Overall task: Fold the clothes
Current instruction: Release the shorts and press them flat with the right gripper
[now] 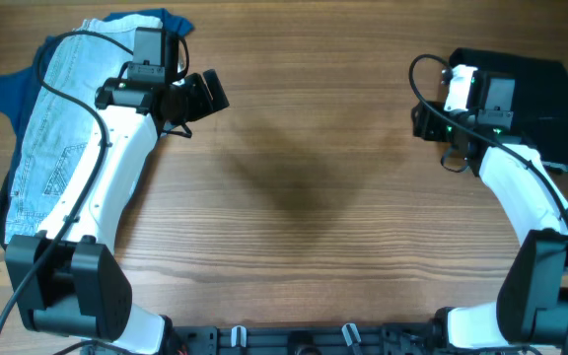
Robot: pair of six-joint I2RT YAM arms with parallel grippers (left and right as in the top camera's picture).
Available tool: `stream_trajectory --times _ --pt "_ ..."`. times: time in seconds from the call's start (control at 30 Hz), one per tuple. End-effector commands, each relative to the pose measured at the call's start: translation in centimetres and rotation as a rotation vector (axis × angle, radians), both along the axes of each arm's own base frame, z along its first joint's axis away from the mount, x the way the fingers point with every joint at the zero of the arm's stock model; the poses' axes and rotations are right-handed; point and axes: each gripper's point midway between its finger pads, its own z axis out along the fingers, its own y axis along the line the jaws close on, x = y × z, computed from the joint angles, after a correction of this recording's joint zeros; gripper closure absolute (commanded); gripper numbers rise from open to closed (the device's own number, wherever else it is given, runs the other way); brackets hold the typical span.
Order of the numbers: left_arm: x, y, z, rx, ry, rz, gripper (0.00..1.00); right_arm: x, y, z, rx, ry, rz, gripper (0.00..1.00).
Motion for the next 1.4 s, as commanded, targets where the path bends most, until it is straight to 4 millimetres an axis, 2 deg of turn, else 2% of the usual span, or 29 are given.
stream_trajectory --times 0.0,0.2,0.37,0.43,0.73,1.37 --pt "0.1 1.1 0.2 0.056 -0.016 0.011 0.0 1.0 -2.0 -1.7 -0.09 0.019 -0.053 0.53" --pt "0.3 1.2 0.4 0.057 -0.027 0.013 0.0 1.5 -2.2 -3.7 -0.099 0.04 -0.059 0.77" --pt "0.1 1.2 0.2 0.058 -0.016 0.013 0.0 1.4 -2.4 -6.7 -0.108 0.098 -0.066 0.9" --pt "-0.1 1.2 0.1 0.059 -0.009 0.013 0.0 1.3 -2.2 -7.4 -0.108 0.112 -0.061 0.91" --pt "-0.2 1.2 0.1 0.06 -0.004 0.012 0.0 1.4 -1.9 -7.3 -0.08 0.107 -0.074 0.91" --pt "-0.2 1.2 0.1 0.061 -0.004 0.012 0.0 -0.8 -2.0 -8.6 -0.078 0.211 -0.08 0.93"
